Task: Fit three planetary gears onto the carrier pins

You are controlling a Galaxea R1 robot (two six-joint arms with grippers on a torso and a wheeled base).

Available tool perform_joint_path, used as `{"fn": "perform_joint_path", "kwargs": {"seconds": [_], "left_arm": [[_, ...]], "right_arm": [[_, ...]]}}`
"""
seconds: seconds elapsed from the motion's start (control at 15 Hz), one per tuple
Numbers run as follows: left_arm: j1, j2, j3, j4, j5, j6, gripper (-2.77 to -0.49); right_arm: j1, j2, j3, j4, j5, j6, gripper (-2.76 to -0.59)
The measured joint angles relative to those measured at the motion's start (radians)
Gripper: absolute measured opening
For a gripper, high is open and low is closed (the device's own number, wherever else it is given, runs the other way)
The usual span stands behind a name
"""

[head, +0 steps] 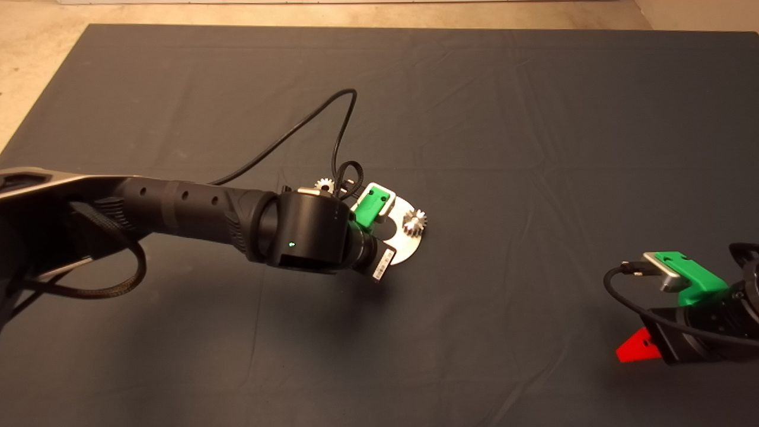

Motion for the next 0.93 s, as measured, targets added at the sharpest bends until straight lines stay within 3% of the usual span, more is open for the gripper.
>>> {"fn": "perform_joint_path", "kwargs": {"seconds": [0.67, 0.93], "left_arm": [[0.002, 0.005, -0.007, 0.001, 0.005, 0.007, -2.71], [0.003, 0.005, -0.007, 0.001, 0.004, 0.009, -2.55]], "right_arm": [[0.0, 0.0, 0.0, 0.0, 0.0, 0.0, -1.6], [0.0, 0.0, 0.0, 0.0, 0.0, 0.0, -1.6]]}}
